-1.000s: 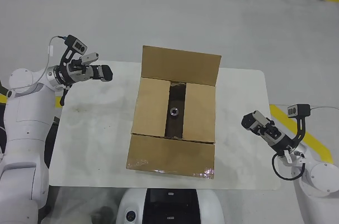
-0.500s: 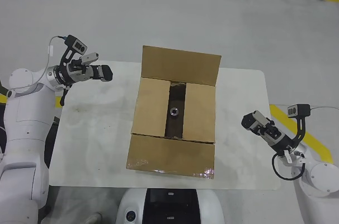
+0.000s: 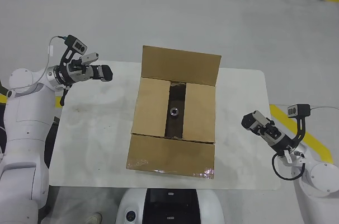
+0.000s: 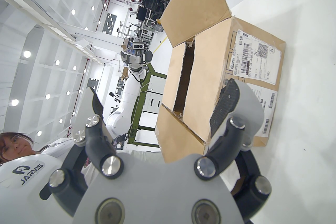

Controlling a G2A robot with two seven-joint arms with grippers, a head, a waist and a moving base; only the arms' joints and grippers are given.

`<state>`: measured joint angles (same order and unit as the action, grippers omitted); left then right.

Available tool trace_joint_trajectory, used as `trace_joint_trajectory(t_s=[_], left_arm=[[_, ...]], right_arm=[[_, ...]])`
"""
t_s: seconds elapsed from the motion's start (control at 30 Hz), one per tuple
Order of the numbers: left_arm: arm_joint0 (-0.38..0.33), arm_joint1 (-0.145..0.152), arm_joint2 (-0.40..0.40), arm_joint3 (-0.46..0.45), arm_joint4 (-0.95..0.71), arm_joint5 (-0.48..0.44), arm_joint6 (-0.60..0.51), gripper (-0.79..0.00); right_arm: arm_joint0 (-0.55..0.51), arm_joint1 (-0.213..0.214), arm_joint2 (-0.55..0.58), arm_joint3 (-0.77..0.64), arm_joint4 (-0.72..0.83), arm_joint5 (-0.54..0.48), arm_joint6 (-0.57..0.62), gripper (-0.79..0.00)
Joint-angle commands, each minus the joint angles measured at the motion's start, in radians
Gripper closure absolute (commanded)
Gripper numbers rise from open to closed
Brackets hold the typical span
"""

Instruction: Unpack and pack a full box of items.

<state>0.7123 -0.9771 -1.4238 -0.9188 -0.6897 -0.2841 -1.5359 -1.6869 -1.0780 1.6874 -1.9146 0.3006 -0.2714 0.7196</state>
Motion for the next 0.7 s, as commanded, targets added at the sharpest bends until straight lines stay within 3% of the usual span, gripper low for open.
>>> trace_joint_trajectory(t_s=[0.0, 0.67], left_arm=[[0.000, 0.000, 0.000, 0.000, 0.000, 0.000, 0.000, -0.785], [0.000, 0.000, 0.000, 0.000, 0.000, 0.000, 0.000, -0.785]], right_arm=[[0.000, 0.000, 0.000, 0.000, 0.000, 0.000, 0.000, -0.785], [0.041, 0.001, -0.026, -0.027, -0.015, 0.012, 0.025, -0.785]])
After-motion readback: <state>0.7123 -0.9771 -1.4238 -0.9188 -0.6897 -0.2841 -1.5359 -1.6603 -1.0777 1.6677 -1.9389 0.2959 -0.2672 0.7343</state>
